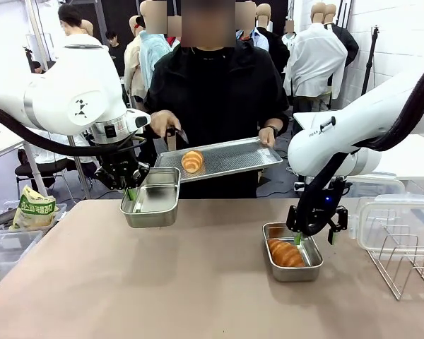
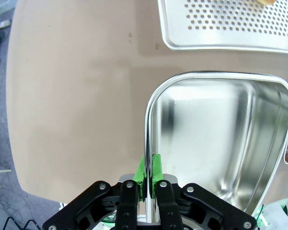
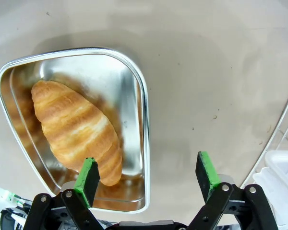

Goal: Place the bread in airtight containers.
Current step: Once an object is inside an Airtight Container , place the container in the center of the table.

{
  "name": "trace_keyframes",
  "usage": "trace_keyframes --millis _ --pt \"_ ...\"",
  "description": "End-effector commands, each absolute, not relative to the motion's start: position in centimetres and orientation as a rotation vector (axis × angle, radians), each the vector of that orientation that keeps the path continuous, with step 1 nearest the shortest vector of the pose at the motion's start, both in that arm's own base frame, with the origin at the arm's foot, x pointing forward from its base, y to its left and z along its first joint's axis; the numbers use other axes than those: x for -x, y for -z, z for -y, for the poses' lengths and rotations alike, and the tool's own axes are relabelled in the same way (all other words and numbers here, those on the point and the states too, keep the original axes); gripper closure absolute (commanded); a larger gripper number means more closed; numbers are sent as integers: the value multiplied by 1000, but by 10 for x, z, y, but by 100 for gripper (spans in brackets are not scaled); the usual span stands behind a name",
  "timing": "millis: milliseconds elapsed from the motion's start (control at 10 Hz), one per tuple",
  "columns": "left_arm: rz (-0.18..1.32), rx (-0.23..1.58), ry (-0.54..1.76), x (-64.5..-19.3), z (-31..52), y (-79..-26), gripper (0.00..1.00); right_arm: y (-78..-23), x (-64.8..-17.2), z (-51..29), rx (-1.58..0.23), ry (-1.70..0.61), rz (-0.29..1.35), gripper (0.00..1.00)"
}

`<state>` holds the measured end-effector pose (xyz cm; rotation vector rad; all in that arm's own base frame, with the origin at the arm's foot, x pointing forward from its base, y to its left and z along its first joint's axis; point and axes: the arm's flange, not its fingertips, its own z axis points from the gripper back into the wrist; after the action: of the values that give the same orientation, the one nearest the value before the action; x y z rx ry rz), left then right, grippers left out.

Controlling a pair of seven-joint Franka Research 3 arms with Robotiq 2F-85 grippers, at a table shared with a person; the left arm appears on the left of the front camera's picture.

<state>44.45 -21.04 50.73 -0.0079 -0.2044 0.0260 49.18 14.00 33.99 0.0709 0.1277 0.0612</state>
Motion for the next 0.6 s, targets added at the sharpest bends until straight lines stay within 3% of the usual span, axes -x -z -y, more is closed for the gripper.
trace_keyframes --millis 0,500 --pt "206 8 -21 -444 208 -511 100 -345 -491 -139 -42 -73 -112 0" --pt "206 8 -21 -444 208 -511 100 -356 -487 -142 -28 -122 -81 0"
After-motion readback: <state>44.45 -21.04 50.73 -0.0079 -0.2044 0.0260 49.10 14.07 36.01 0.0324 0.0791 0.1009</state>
